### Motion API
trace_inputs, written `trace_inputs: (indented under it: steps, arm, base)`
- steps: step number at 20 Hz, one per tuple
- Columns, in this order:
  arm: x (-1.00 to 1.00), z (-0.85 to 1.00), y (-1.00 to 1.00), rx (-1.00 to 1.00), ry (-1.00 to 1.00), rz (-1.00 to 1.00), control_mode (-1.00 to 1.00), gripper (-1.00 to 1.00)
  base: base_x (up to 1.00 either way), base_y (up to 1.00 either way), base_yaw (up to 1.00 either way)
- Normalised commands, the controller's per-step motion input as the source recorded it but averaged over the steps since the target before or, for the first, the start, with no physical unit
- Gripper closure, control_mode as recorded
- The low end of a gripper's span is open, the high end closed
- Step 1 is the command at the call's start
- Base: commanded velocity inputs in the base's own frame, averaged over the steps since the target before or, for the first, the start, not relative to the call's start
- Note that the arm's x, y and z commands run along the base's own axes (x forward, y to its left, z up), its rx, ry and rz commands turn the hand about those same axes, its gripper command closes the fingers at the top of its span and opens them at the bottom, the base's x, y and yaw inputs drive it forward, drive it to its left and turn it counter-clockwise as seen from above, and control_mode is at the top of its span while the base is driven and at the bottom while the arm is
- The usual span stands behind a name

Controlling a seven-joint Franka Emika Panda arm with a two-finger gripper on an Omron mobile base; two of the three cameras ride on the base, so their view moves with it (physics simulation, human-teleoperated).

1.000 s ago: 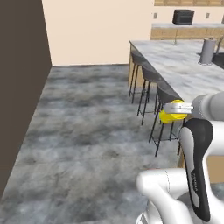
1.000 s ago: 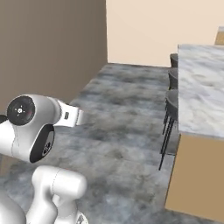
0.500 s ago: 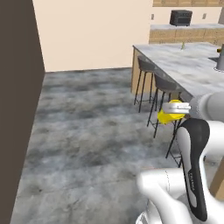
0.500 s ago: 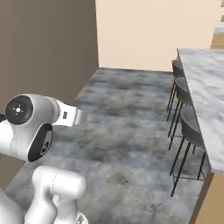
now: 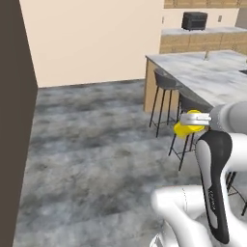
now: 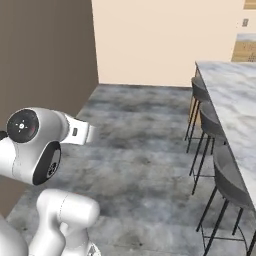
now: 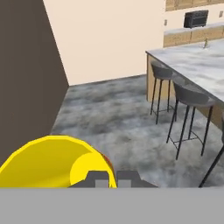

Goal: Open the cabinet directly in front. Then move the liquor and the cup to the dining counter with the candle on it.

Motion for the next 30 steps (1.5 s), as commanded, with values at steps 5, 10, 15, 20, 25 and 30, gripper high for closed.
trace_inputs:
  steps: [5,10,15,20,25,30]
  arm:
    - [0.0,0.0,0.0,0.0,0.0,0.0,1.0,1.0]
    - [0.0,0.0,0.0,0.0,0.0,0.0,1.0,1.0]
    - [0.0,0.0,0.0,0.0,0.0,0.0,1.0,1.0]
    - [0.0,0.0,0.0,0.0,0.0,0.0,1.0,1.0]
    - [0.0,0.0,0.0,0.0,0.0,0.0,1.0,1.0]
    - [0.0,0.0,0.0,0.0,0.0,0.0,1.0,1.0]
  base:
    - [1.0,0.29,0.0]
    - [1.0,0.32,0.0]
    - [1.0,0.6,0.0]
    - [1.0,0.48,0.0]
    - [1.0,0.41,0.0]
    - [1.0,0.38,0.0]
